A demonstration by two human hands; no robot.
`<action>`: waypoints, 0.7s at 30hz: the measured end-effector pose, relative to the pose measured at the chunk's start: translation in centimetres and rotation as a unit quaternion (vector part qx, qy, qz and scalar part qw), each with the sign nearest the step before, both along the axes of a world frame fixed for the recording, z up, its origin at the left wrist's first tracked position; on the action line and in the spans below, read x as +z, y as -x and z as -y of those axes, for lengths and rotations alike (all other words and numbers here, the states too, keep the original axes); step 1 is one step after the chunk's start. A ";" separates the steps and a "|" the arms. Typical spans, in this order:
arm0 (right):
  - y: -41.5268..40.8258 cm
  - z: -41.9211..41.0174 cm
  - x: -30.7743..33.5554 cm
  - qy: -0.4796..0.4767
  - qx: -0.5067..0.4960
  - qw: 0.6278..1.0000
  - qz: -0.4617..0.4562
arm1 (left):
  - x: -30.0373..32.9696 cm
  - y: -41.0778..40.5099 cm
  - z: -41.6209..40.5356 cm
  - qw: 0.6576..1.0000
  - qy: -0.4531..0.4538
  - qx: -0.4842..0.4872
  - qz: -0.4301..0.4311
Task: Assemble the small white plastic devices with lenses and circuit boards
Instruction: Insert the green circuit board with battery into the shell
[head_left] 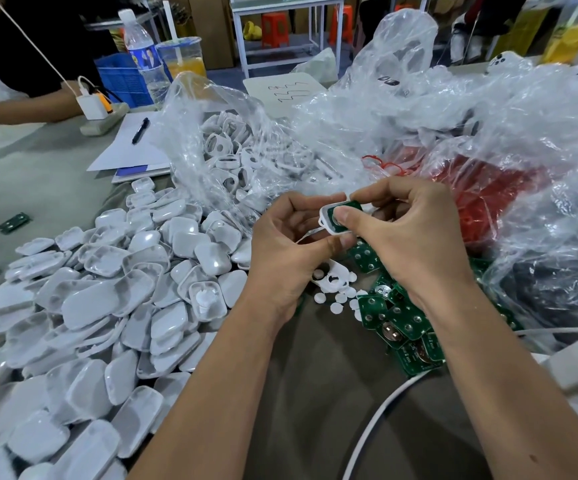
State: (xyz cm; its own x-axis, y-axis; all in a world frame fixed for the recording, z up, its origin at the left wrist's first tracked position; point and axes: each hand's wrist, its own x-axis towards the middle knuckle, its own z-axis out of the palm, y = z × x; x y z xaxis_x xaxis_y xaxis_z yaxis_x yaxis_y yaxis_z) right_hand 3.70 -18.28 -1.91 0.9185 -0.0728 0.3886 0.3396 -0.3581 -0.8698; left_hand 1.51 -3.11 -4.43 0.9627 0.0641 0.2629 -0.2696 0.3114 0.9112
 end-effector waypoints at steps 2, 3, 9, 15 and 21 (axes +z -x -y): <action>-0.1 0.0 0.0 -0.007 0.007 1.000 -0.001 | -0.1 -0.1 0.0 1.000 0.002 -0.002 0.001; -0.1 0.0 0.0 -0.009 0.011 1.000 -0.002 | -0.1 -0.1 0.0 1.000 0.004 -0.004 0.002; -0.1 0.0 -0.2 -0.026 0.018 0.999 -0.016 | 0.0 0.0 0.0 1.000 0.011 -0.001 0.002; 0.2 0.0 0.2 -0.025 0.052 0.998 0.000 | 0.0 0.0 -0.1 1.000 0.015 -0.004 -0.001; 0.3 0.7 1.0 0.073 0.090 0.993 0.025 | 0.1 -0.1 -1.0 1.000 0.001 -0.031 0.002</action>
